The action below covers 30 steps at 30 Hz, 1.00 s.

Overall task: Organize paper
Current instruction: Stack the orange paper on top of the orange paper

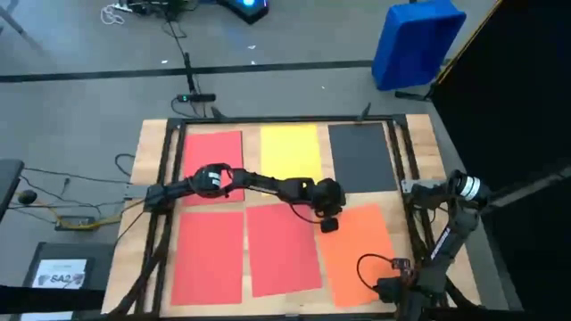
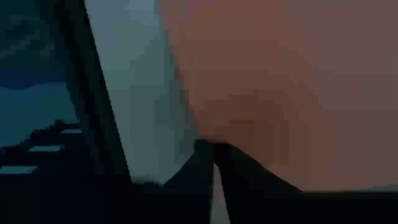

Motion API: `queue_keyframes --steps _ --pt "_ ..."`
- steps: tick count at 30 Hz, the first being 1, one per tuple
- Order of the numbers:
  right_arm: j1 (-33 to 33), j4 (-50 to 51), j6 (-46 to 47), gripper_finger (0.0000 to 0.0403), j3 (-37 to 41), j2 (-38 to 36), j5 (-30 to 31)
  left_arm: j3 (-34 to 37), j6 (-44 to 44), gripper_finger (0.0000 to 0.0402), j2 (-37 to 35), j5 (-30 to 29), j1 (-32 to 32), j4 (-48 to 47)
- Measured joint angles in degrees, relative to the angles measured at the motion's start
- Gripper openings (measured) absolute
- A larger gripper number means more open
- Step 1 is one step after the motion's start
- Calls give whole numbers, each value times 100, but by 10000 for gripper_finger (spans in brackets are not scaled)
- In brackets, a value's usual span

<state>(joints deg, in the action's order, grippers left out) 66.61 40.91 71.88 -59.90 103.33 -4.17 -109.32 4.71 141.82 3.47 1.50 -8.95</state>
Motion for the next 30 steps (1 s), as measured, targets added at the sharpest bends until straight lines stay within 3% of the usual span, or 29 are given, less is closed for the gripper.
queue_keyframes --steps 10,18,23,30 --pt "83 -99 197 0 12 -321 448 9 2 0 -118 -134 -56 -22" --pt "98 -60 206 0 5 -433 463 9 3 0 -131 -169 -63 -47" --pt "98 411 491 0 0 -435 550 9 4 0 -216 -186 -66 -270" --pt "85 931 772 0 -2 -490 1114 4 -132 0 -759 -257 -42 -956"
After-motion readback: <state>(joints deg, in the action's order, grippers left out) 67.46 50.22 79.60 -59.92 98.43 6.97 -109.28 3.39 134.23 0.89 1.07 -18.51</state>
